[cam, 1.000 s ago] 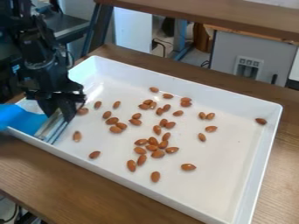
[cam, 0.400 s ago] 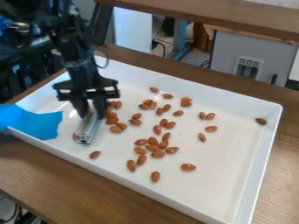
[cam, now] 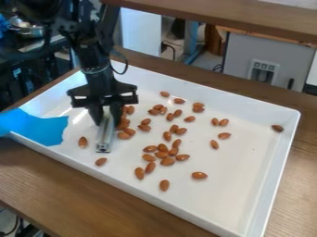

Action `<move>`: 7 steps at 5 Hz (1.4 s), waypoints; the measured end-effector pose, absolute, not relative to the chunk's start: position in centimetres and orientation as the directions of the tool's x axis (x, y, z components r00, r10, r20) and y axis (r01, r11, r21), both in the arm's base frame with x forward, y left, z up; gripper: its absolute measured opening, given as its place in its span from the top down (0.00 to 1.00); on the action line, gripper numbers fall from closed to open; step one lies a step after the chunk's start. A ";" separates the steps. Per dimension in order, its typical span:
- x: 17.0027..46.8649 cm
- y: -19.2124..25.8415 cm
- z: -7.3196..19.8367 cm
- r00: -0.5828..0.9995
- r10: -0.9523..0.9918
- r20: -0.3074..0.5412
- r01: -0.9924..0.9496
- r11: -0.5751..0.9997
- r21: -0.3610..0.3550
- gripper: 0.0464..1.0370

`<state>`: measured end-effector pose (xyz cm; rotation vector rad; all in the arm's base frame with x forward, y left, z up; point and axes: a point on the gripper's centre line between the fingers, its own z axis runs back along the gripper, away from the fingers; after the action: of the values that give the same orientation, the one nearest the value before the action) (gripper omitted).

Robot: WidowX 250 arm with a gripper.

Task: Sweep into pile

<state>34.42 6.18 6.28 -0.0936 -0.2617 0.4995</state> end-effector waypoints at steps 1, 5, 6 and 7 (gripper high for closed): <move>35.5 2.7 6.4 0.850 0.488 0.199 -0.454 0.870 -0.193 0.68; 40.7 -7.4 7.0 0.864 0.491 0.109 -0.428 0.831 -0.355 0.68; 41.5 -8.7 7.3 0.861 0.501 0.088 -0.436 0.816 -0.380 0.68; 41.6 -10.0 7.8 0.861 0.504 0.074 -0.433 0.800 -0.415 0.68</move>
<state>41.55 -9.99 7.75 -0.3991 -0.1846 0.5055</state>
